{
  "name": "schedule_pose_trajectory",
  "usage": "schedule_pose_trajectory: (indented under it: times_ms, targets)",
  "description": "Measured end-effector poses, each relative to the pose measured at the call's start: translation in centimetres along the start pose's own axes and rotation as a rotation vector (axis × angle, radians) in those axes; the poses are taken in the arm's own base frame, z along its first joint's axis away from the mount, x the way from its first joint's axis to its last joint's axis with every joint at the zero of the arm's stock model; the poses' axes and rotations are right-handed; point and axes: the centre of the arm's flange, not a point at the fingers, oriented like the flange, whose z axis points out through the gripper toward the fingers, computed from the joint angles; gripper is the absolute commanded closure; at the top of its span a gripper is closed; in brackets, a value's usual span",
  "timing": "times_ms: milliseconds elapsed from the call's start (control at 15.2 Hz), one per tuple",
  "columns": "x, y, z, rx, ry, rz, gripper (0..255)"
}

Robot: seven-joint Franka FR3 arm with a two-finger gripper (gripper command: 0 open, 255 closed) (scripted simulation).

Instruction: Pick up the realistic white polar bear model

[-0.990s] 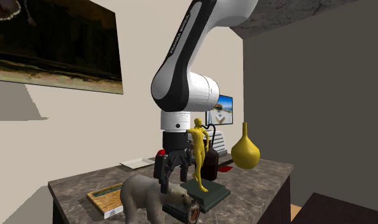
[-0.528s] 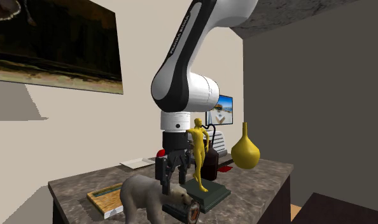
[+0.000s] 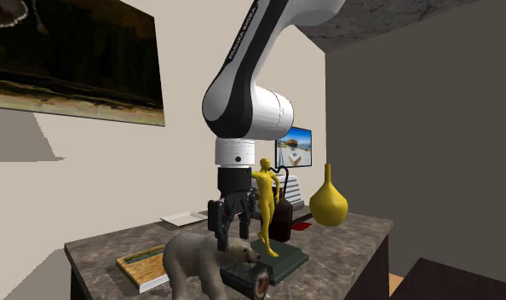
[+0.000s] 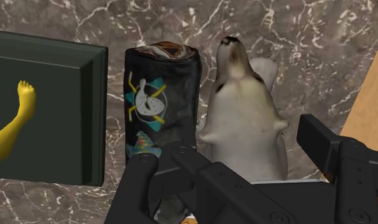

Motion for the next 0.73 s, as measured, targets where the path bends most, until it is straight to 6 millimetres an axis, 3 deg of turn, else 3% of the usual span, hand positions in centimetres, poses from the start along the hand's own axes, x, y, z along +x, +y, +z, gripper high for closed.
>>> schedule_pose_trajectory:
  times_ms: [726]
  targets:
    - [-0.1,-0.1,-5.5,0.0,0.0,0.0,255]
